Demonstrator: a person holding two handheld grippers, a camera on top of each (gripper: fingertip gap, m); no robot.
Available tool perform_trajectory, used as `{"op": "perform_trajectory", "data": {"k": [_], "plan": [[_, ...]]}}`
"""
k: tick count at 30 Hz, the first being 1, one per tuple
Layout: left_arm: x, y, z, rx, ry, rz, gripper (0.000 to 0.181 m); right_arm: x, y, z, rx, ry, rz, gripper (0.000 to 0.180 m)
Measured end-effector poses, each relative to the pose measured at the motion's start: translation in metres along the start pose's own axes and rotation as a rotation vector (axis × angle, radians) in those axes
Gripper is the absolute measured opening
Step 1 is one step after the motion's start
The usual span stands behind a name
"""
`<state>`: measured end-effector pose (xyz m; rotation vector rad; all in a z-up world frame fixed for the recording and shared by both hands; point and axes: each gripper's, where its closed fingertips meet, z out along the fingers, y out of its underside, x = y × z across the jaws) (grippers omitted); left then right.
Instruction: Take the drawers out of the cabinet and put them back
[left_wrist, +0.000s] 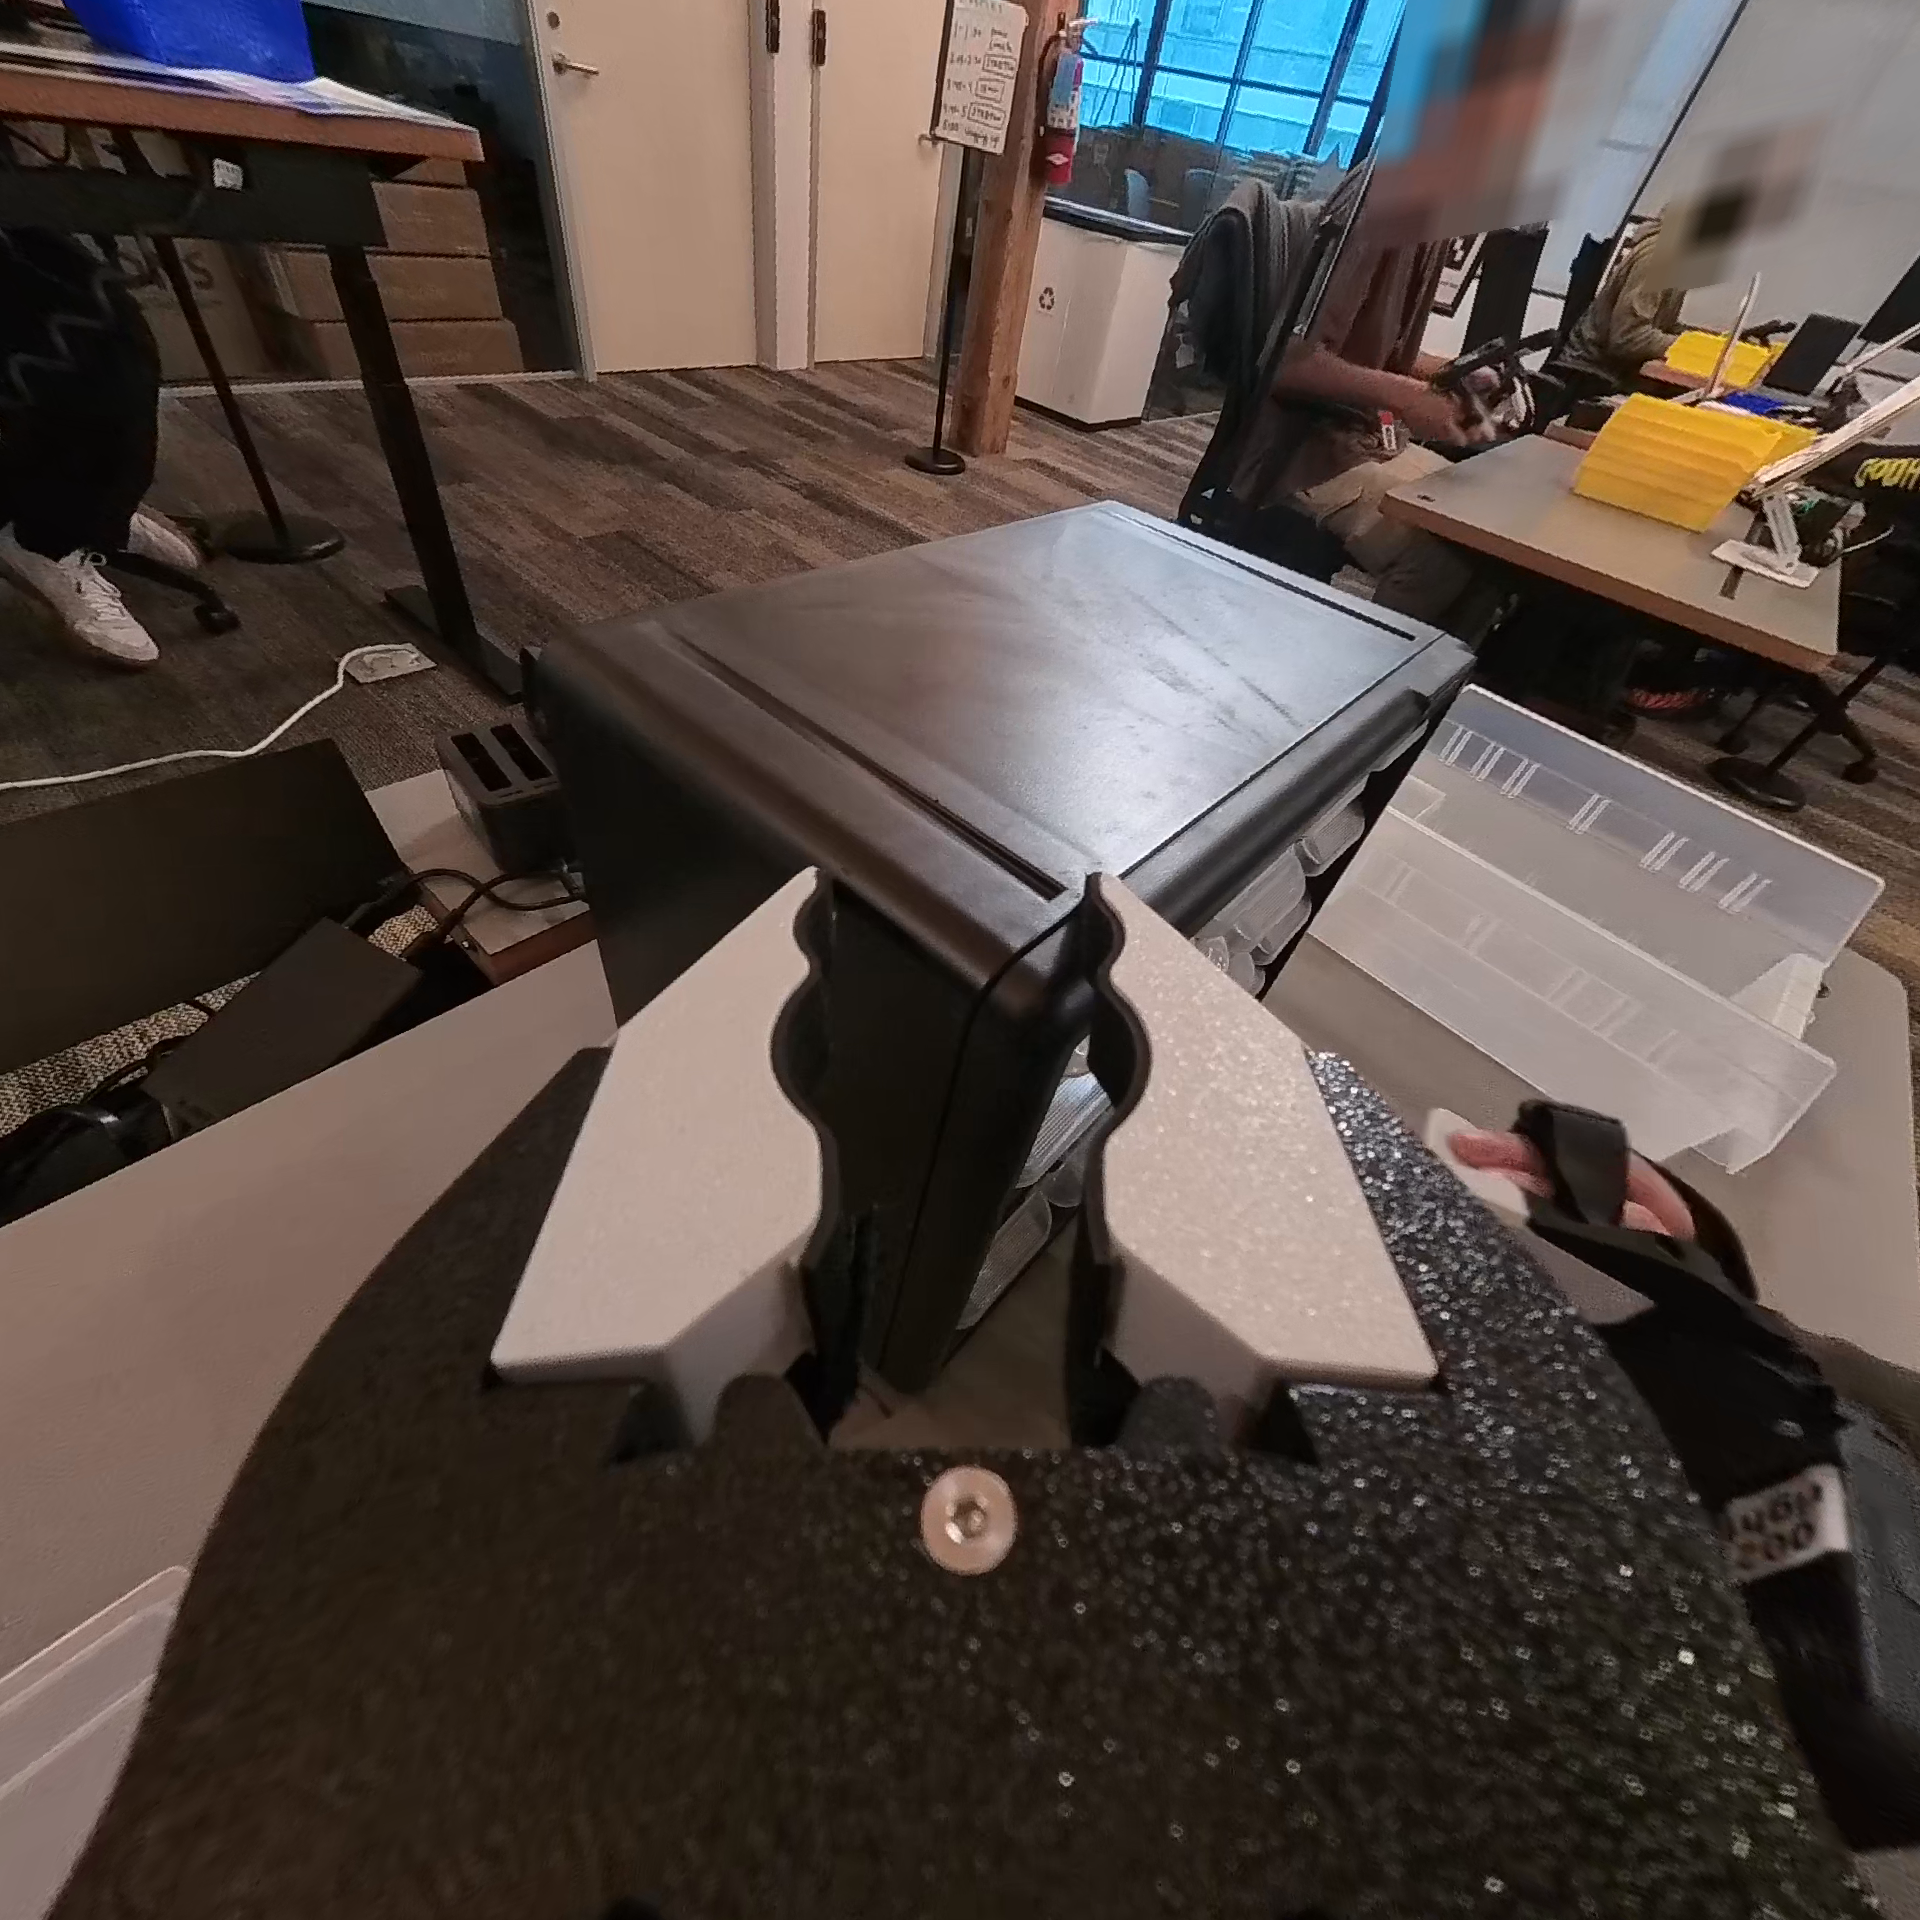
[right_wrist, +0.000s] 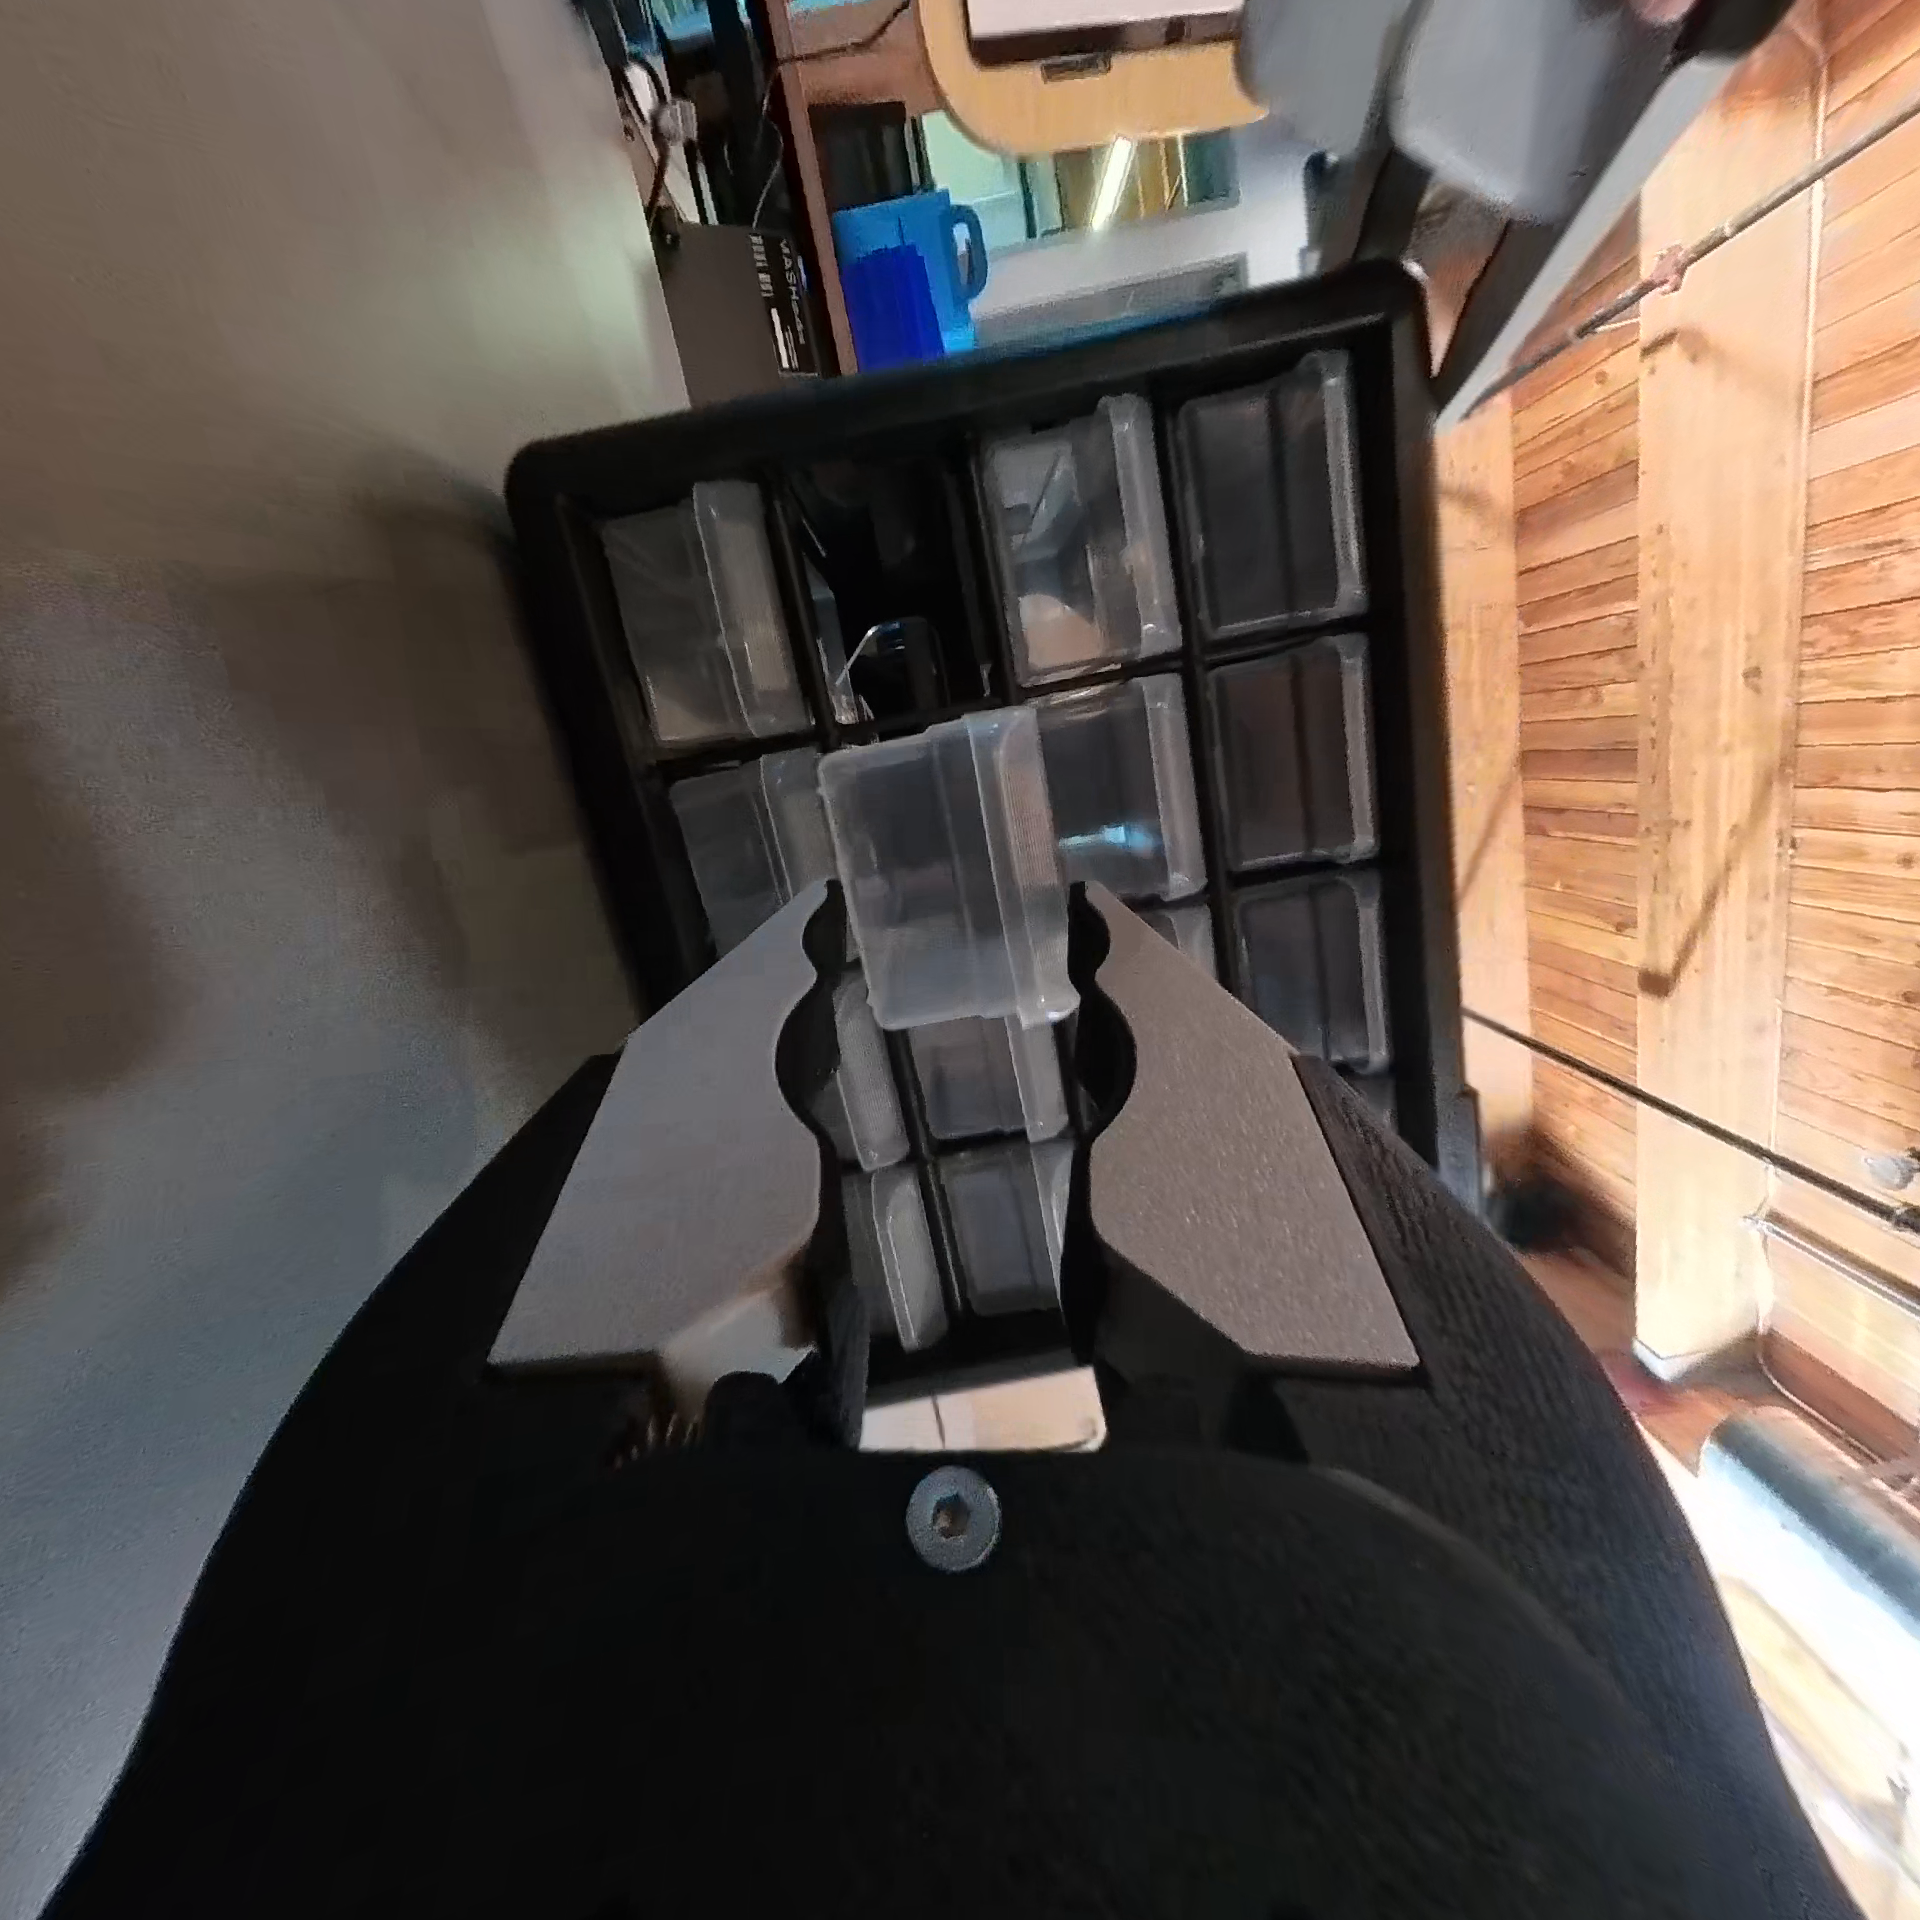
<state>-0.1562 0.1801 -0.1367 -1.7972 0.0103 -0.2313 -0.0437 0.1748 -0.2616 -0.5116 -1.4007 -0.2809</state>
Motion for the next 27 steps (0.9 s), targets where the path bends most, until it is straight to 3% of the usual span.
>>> {"op": "perform_trajectory", "data": {"k": [1, 15, 24, 27], "plan": [[0.000, 0.000, 0.000, 0.000, 0.001, 0.000, 0.046, 0.000, -0.002, -0.007, 0.005, 0.000, 0.001, 0.042], [-0.003, -0.001, 0.001, 0.021, 0.016, -0.024, 0.045, -0.003, -0.032, -0.086, 0.062, -0.075, 0.029, 0.041], [-0.003, -0.001, 0.001, 0.023, 0.016, -0.025, 0.044, -0.027, -0.007, -0.115, 0.070, -0.334, 0.018, 0.039], [-0.003, -0.001, 0.001, 0.022, 0.016, -0.025, 0.044, -0.041, 0.002, -0.122, 0.047, -0.449, 0.046, 0.053]]}}
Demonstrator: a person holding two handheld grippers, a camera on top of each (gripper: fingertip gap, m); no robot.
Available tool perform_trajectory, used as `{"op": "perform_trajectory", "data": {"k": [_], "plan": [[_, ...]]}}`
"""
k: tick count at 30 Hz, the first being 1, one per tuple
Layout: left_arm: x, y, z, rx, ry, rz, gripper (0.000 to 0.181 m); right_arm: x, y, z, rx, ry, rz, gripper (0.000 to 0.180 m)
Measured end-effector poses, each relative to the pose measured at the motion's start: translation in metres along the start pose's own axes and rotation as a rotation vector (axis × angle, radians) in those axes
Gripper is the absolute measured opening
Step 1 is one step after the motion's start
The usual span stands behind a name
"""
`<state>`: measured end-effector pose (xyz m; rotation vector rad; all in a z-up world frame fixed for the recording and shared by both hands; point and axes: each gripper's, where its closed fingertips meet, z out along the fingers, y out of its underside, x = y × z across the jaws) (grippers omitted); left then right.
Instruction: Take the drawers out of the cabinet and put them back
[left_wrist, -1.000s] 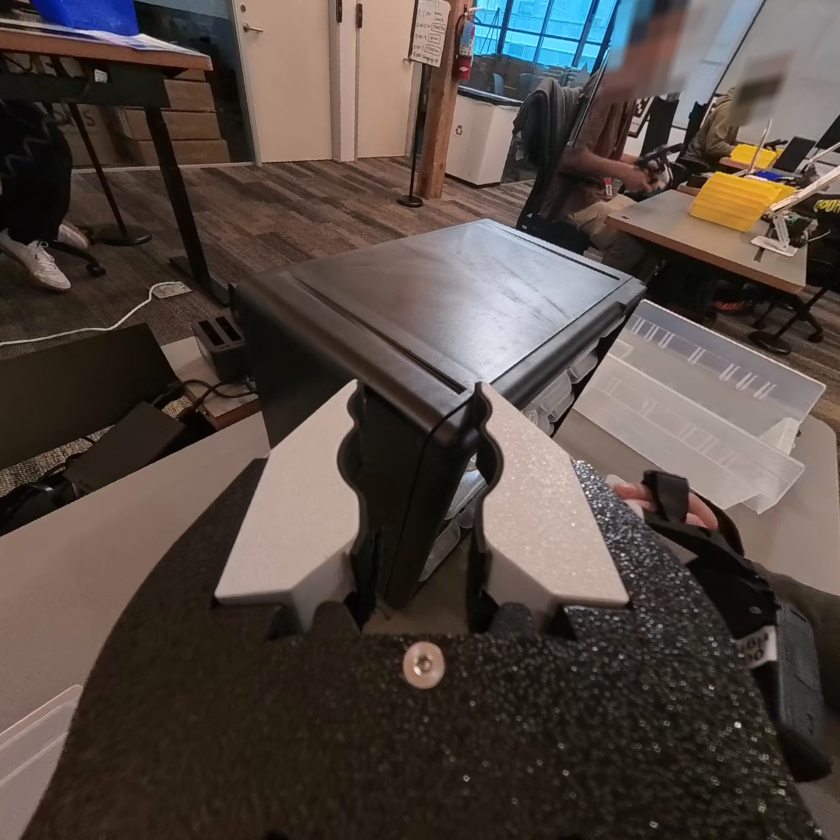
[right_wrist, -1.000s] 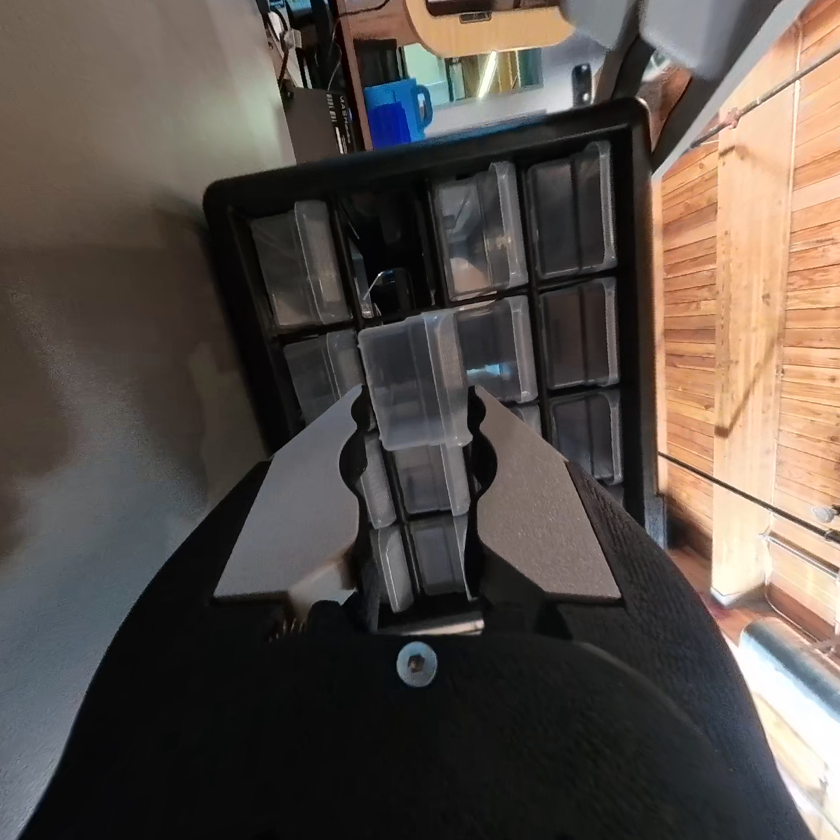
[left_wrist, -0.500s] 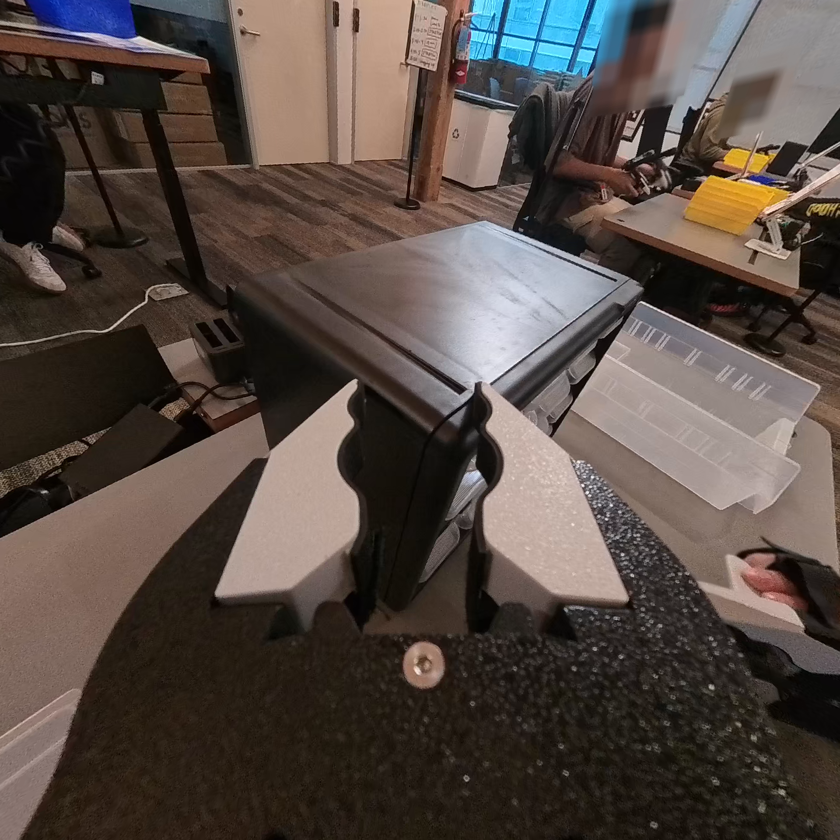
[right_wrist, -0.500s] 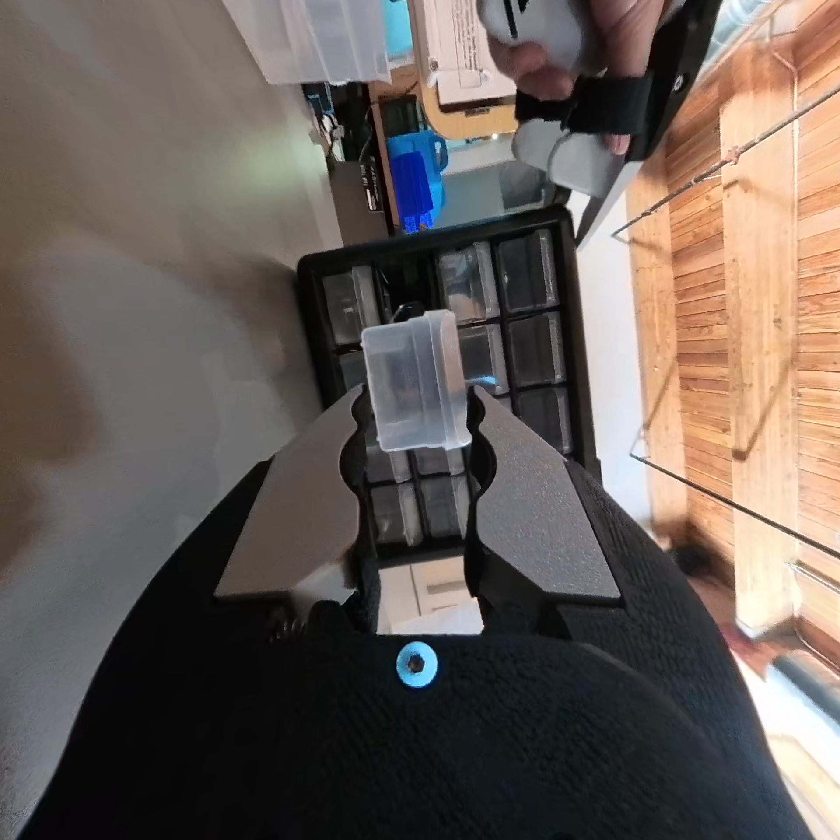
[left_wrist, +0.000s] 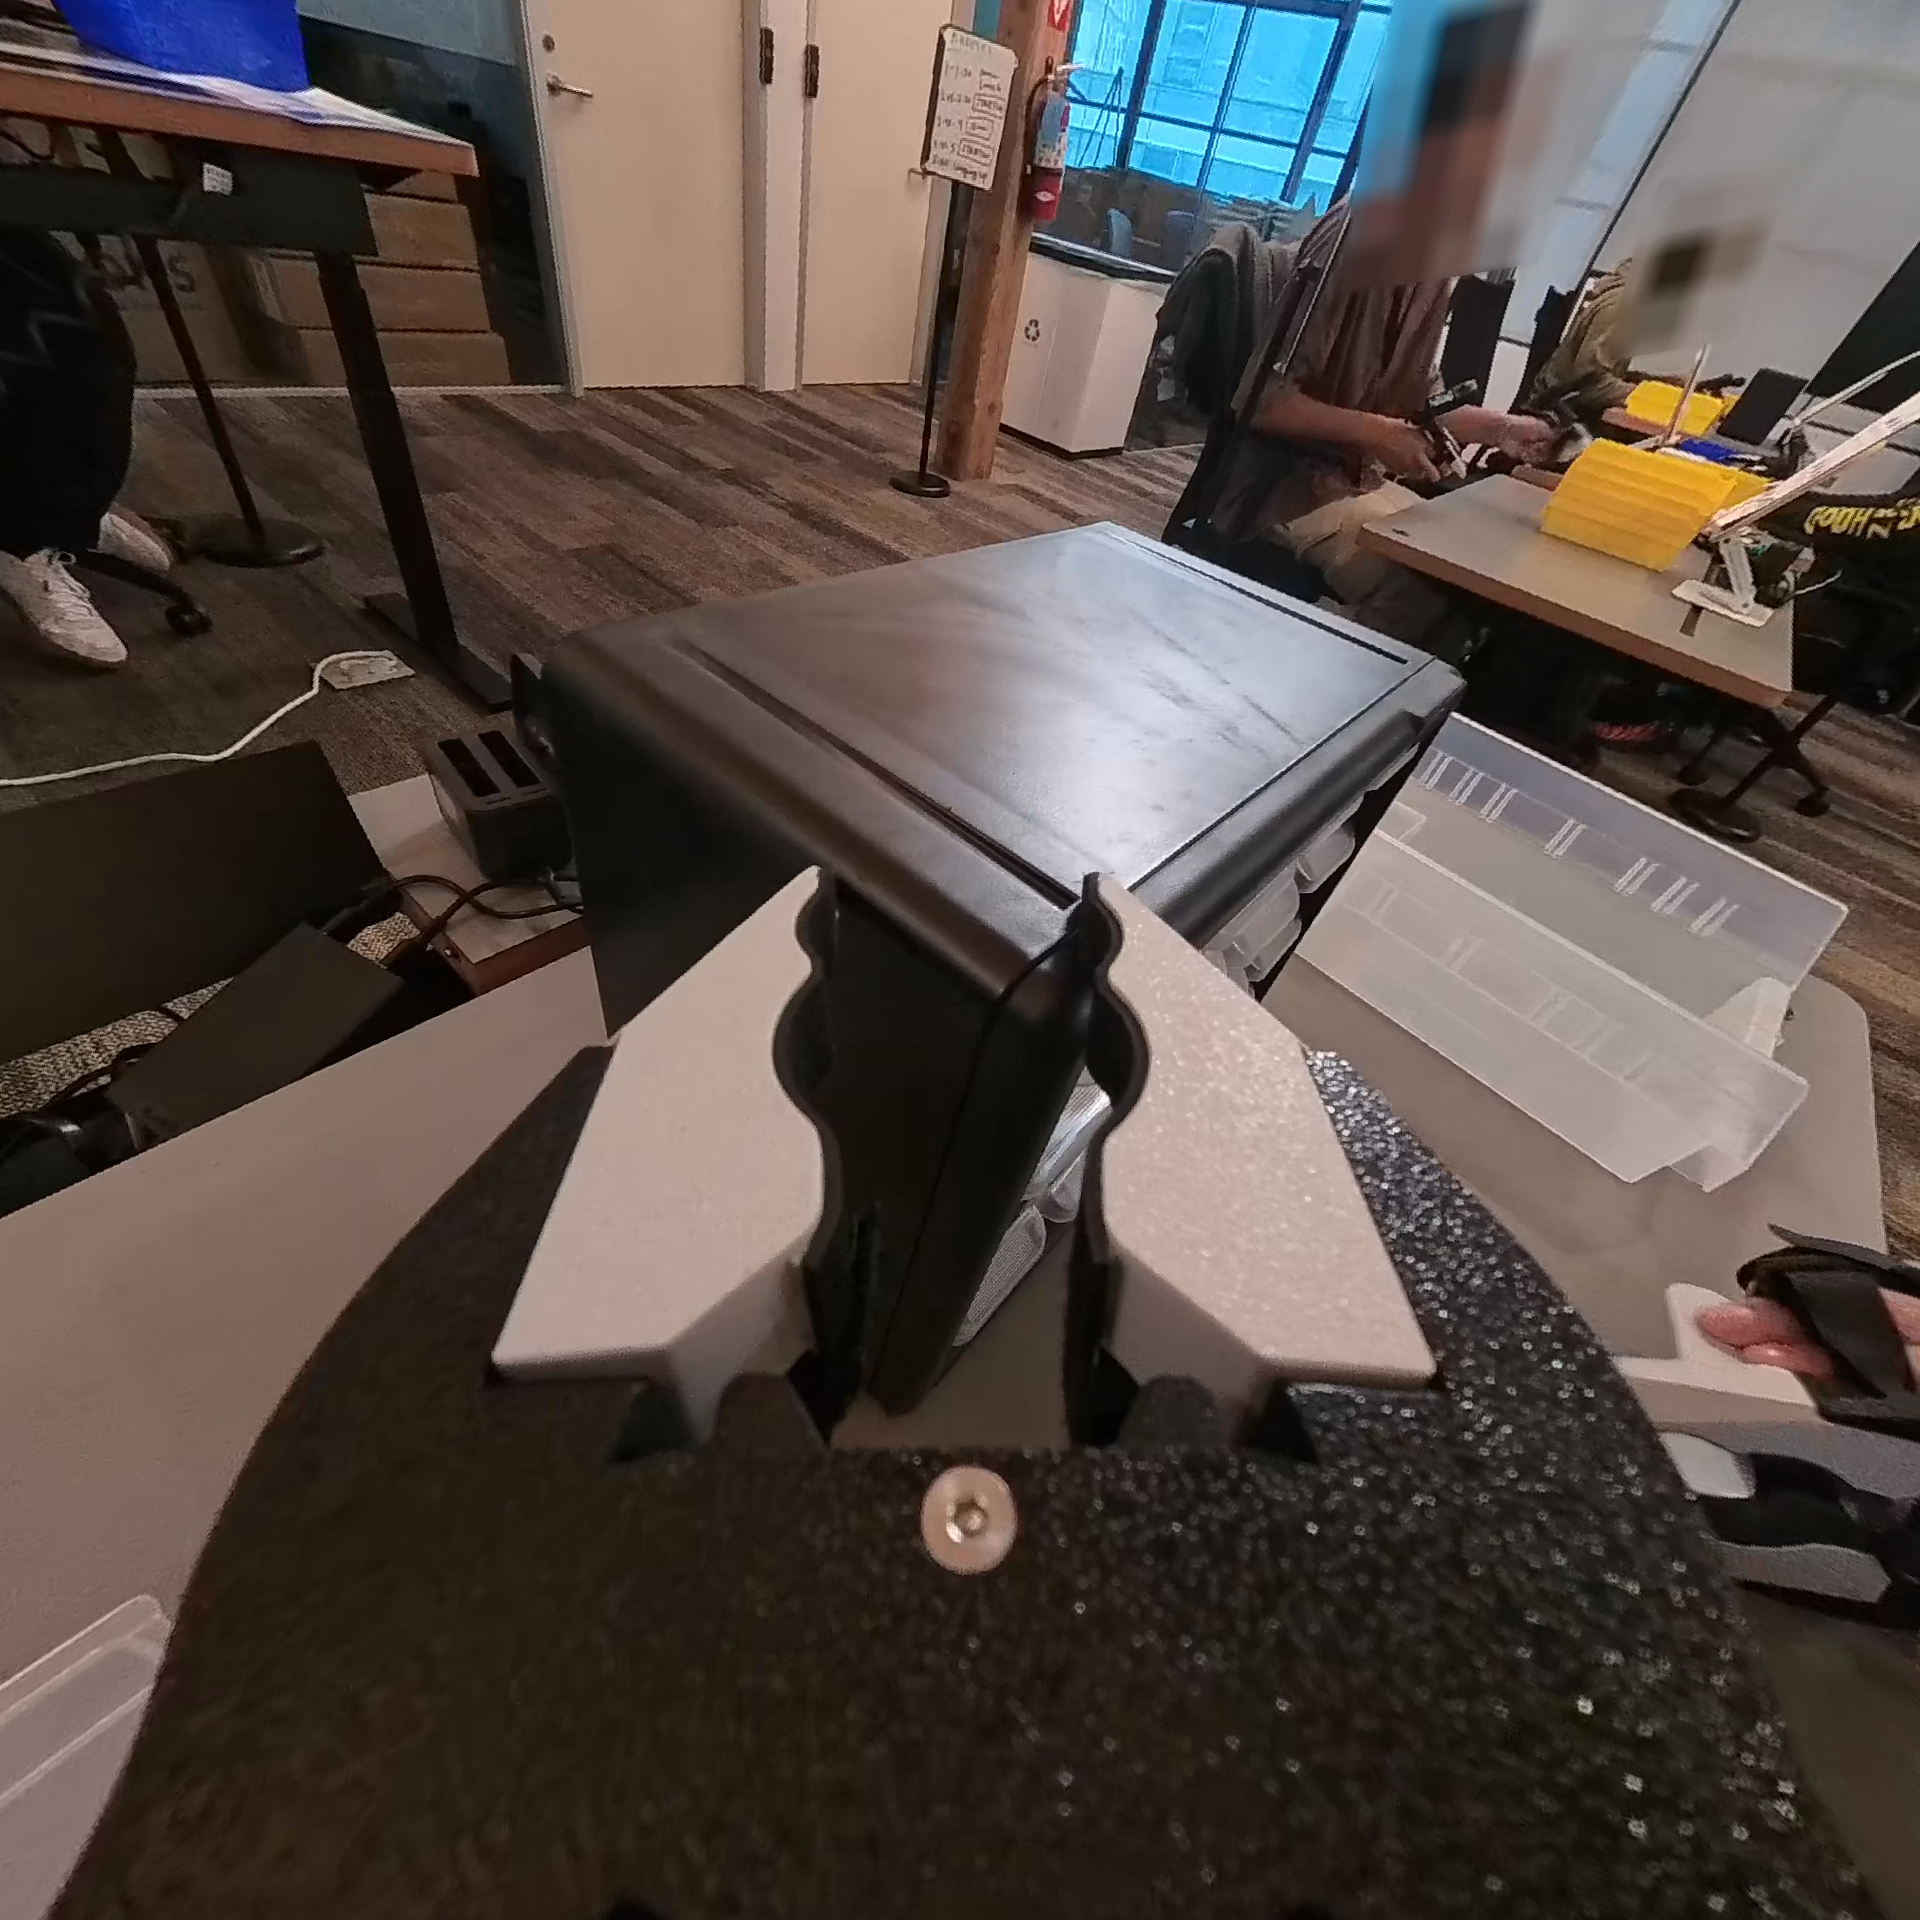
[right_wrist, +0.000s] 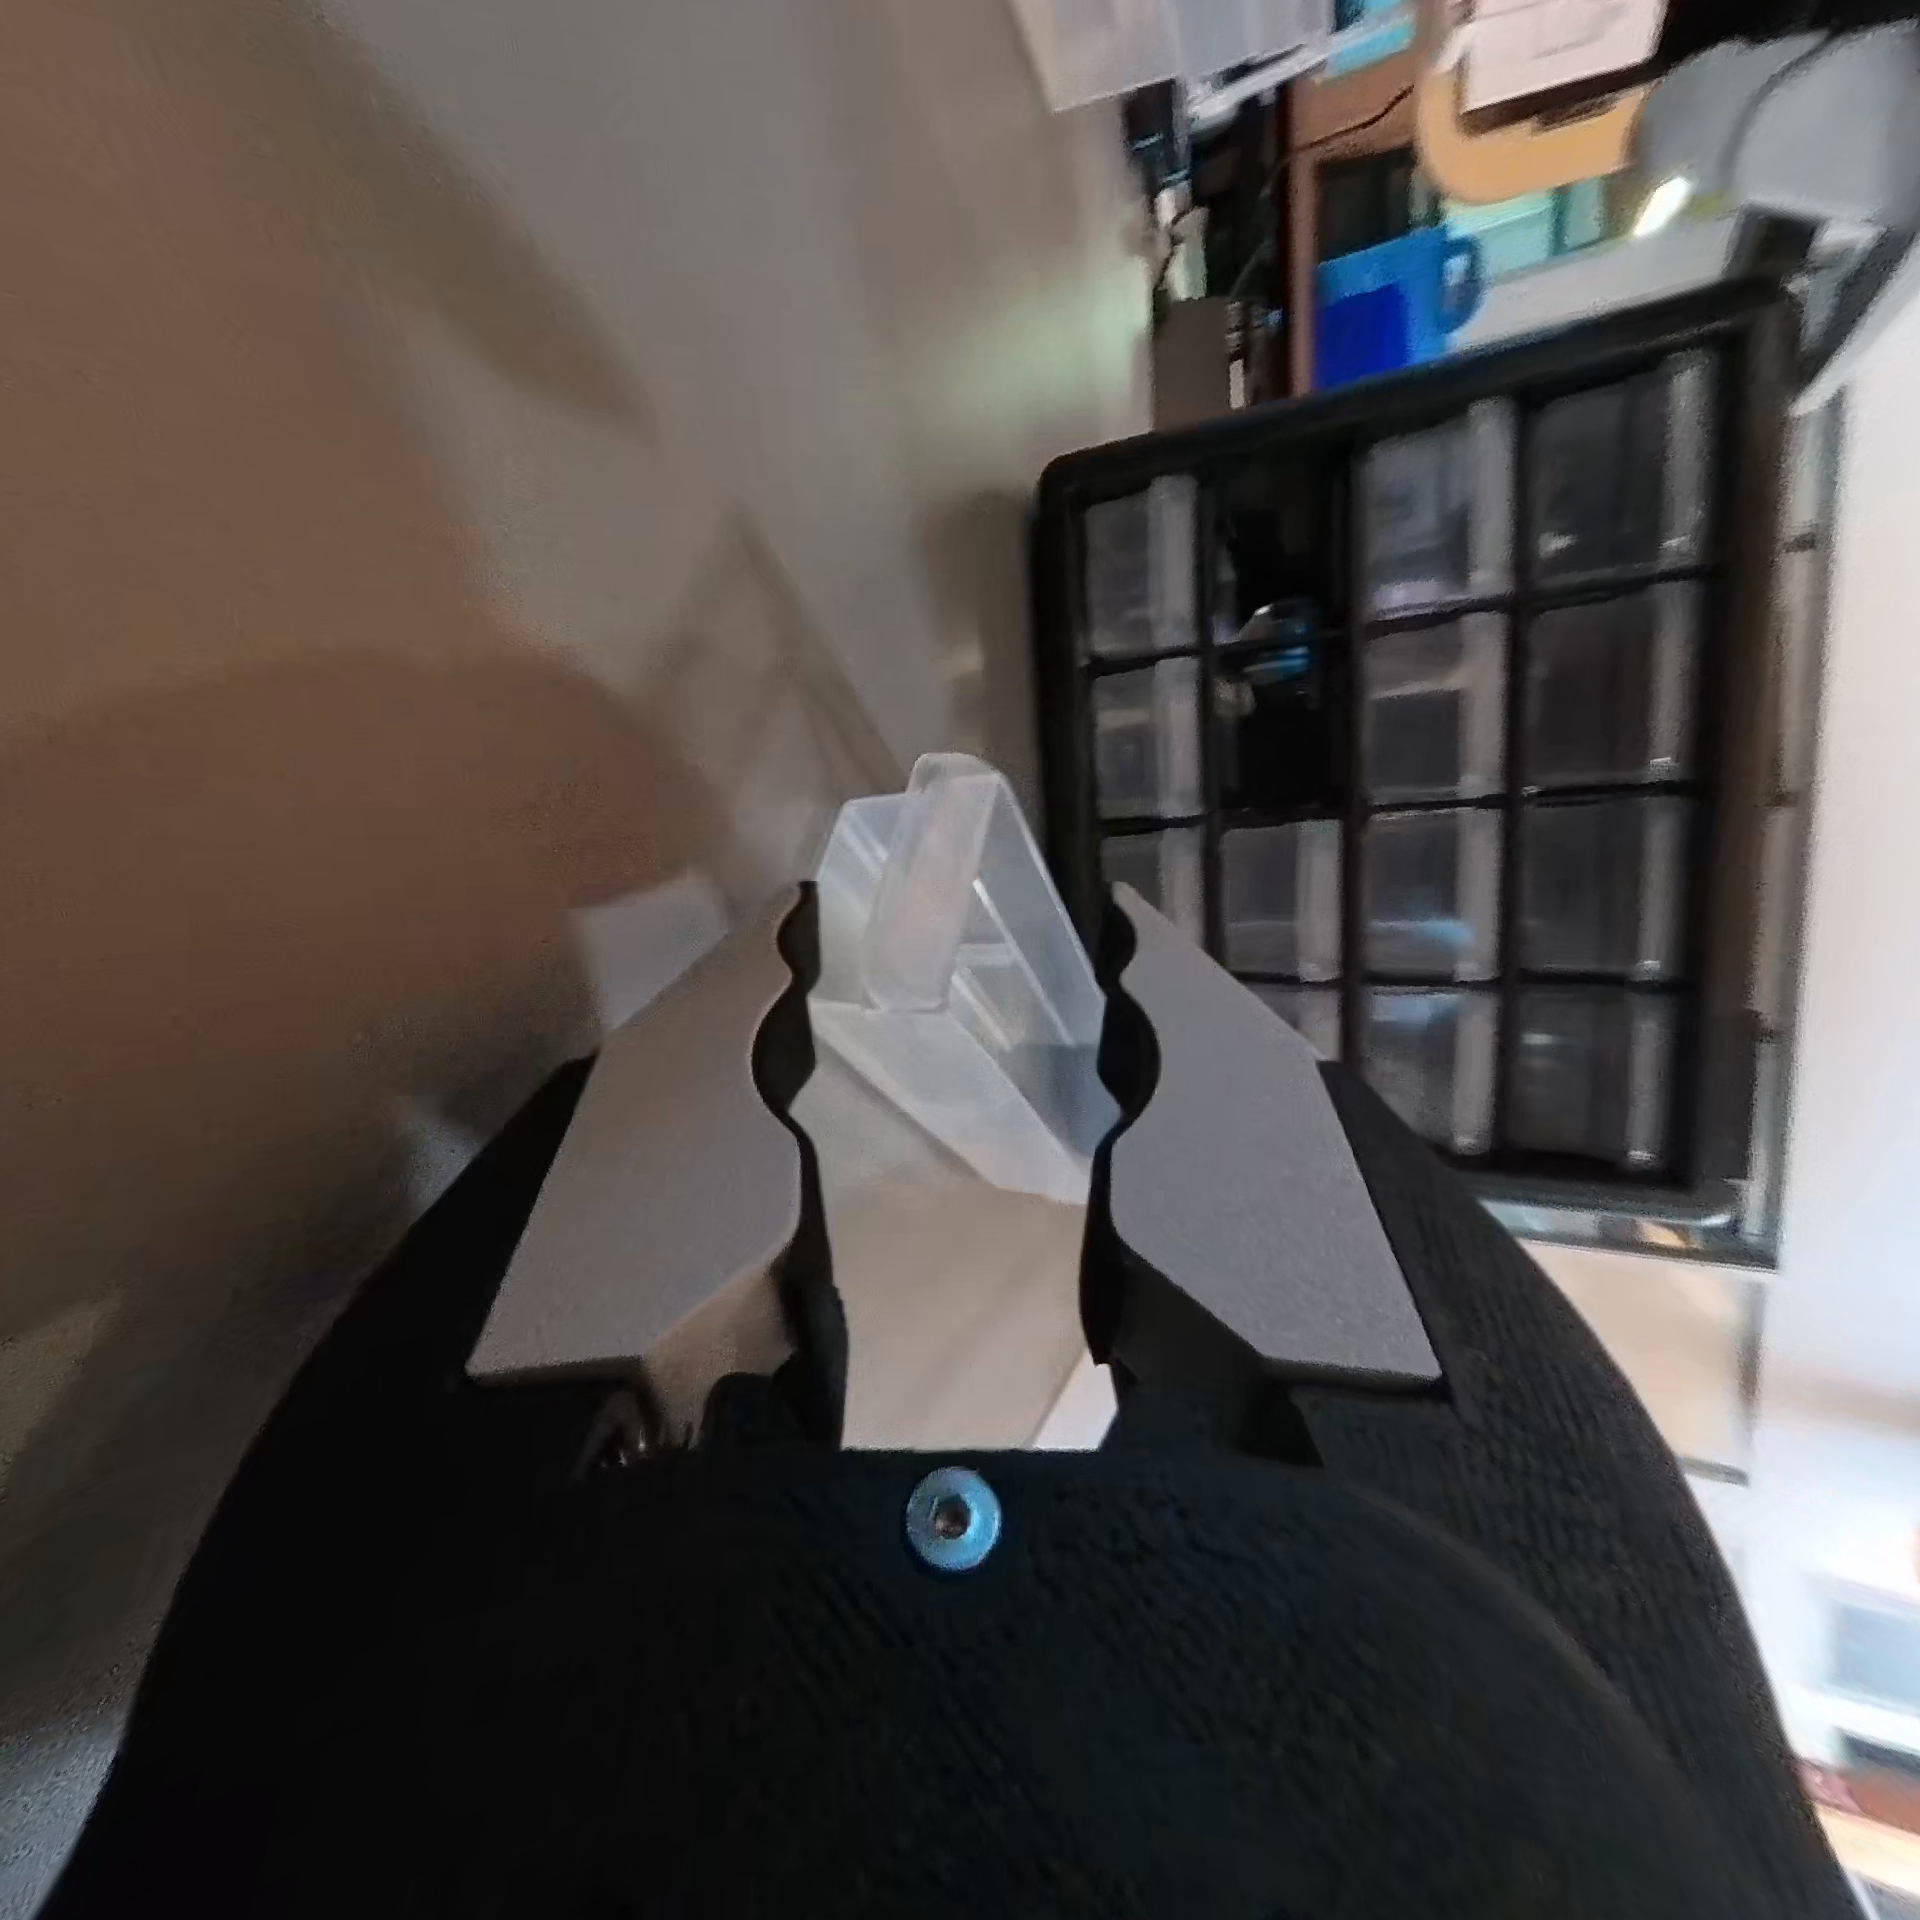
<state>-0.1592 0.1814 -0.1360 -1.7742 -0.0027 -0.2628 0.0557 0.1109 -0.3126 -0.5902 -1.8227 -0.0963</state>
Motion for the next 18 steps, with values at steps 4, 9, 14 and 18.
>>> {"op": "perform_trajectory", "data": {"k": [4, 9, 14, 18], "plan": [[0.000, 0.000, 0.000, 0.004, 0.006, -0.001, 0.045, -0.005, 0.012, -0.007, -0.027, -0.088, 0.071, 0.068], [0.000, 0.000, -0.001, 0.009, 0.015, -0.010, 0.045, 0.021, 0.007, -0.014, 0.034, -0.099, 0.404, 0.087], [0.000, 0.000, 0.000, 0.004, 0.010, 0.002, 0.045, 0.020, -0.007, -0.002, 0.026, -0.175, 0.666, 0.103], [0.000, 0.000, 0.000, 0.003, 0.007, 0.007, 0.045, 0.039, 0.008, 0.010, -0.118, -0.086, 0.954, 0.119]]}}
